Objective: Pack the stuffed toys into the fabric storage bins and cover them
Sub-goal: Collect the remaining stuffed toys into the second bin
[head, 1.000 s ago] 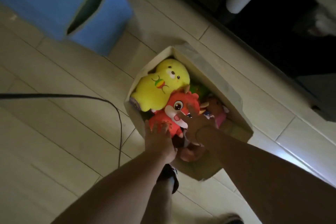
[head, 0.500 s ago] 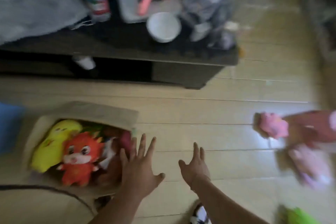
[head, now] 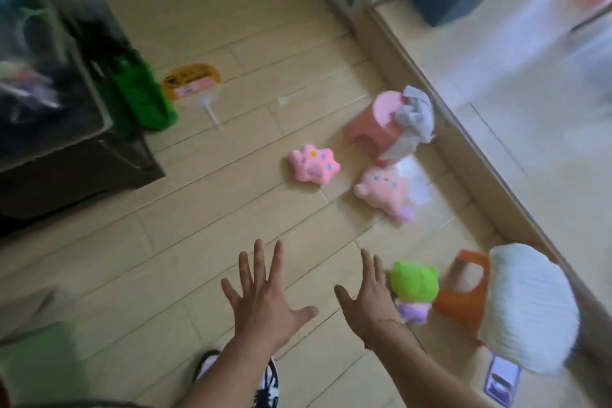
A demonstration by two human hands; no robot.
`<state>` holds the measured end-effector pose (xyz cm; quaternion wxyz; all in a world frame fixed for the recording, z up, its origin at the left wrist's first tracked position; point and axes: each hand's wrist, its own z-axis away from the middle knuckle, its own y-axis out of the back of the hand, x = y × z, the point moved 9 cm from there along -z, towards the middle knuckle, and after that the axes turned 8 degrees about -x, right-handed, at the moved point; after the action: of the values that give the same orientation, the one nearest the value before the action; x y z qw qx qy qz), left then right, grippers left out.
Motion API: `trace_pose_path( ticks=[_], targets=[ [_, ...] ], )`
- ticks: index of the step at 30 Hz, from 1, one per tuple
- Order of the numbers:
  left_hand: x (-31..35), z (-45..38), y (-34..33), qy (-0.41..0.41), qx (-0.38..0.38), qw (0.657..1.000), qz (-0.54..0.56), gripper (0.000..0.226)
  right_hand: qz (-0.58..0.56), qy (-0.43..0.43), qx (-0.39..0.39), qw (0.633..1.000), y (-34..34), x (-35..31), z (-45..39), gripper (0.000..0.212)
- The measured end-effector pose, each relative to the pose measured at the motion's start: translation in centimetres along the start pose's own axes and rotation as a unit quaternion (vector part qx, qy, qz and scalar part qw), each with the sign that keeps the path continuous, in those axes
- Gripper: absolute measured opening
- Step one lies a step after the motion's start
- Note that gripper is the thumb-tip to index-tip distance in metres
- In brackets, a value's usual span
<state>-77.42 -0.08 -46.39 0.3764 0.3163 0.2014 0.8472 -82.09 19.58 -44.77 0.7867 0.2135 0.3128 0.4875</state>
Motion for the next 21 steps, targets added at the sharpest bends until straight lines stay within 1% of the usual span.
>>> trace_pose_path(
  ticks=[4,8,10,12,15,17,18,19,20,21],
  targets=[
    [3.7,-3.9,0.7,0.006,-0.001,1.000,0.002,0.129,-0.038,0.015,-0.006,0.999,2.6,-0.2,-2.8,0.084],
    [5.3,-8.4,3.2,0.057,0.032,0.995,0.074,0.128,-0.062,0.025,-0.028,0.997,5.2,-2.4,-7.5,0.083],
    [6.2,-11.2,4.4,0.074,0.030,0.991,0.103,0.125,-0.084,0.020,-0.037,0.996,6.2,-3.8,-10.6,0.082],
    [6.7,-14.5,5.3,0.098,0.020,0.986,0.131,0.118,-0.114,0.002,-0.040,0.993,6.9,-5.0,-14.3,0.080],
    [6.6,-20.0,6.7,0.124,0.034,0.973,0.191,0.107,-0.193,-0.050,-0.063,0.978,7.1,-6.2,-20.5,0.074],
    [6.1,-24.3,6.3,0.147,0.011,0.944,0.296,0.098,-0.232,-0.060,-0.071,0.968,7.1,-6.6,-24.9,0.069],
    [5.6,-26.5,5.6,0.172,-0.007,0.915,0.365,0.094,-0.236,-0.063,-0.075,0.967,7.1,-6.7,-27.0,0.066],
    [5.2,-28.5,4.6,0.205,-0.020,0.872,0.445,0.089,-0.229,-0.067,-0.086,0.967,6.9,-6.6,-29.1,0.063],
    [4.9,-30.4,3.7,0.234,-0.026,0.820,0.523,0.082,-0.219,-0.069,-0.099,0.968,6.7,-6.5,-31.2,0.062],
    [4.7,-32.2,2.8,0.252,-0.032,0.774,0.580,0.074,-0.208,-0.073,-0.115,0.968,6.1,-6.2,-33.3,0.063]
  ],
)
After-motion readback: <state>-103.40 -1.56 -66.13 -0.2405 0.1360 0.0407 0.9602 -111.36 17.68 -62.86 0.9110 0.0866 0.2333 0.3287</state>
